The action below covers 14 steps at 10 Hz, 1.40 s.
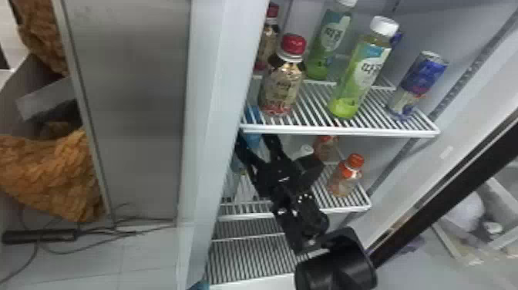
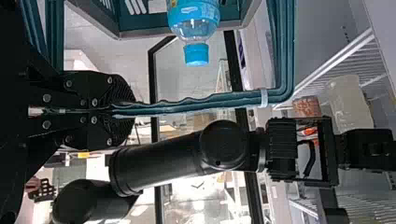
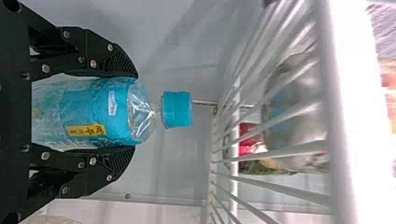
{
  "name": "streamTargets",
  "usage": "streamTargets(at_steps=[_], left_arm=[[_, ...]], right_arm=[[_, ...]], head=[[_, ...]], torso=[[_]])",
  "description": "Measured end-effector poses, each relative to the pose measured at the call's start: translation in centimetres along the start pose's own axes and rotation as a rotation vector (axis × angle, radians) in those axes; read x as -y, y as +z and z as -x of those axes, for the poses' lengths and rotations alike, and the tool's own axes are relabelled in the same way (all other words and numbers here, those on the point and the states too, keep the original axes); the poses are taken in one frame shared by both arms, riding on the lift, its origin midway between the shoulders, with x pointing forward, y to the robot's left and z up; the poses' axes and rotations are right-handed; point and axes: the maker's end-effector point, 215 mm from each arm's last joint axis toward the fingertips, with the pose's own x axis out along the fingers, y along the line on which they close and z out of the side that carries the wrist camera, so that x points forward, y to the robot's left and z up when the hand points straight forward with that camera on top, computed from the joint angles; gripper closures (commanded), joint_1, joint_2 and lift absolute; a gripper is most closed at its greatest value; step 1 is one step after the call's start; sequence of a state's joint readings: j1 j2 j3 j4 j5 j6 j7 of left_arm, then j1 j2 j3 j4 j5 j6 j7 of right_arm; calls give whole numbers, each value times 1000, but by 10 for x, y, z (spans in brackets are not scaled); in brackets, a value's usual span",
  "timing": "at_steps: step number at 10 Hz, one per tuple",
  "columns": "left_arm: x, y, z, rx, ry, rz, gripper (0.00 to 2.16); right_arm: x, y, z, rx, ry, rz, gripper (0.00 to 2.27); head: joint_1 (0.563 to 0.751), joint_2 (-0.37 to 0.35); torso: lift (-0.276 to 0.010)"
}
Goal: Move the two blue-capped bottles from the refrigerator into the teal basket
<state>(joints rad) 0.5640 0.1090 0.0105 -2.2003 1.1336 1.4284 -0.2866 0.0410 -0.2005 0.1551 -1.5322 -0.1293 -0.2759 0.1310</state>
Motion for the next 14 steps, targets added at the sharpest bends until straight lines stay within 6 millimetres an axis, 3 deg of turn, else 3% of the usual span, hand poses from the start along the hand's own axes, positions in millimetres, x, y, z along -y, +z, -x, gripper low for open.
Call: streamTargets(at_steps=[3,8,14], left_arm=[[0,0,0,0,-1,0,1159],[1,0,1,2,-5,1,1159],[1,0,1,2,-5,0,1159]], right_arm=[[-4,13,25,7,17,-11,656],[-13,16,65,-33,47,-28,653],[-22,43,128,-100,114,-43,650]], head=[[695,-340],[695,-350],[695,-350]], torso=[[-168],[-168],[-168]])
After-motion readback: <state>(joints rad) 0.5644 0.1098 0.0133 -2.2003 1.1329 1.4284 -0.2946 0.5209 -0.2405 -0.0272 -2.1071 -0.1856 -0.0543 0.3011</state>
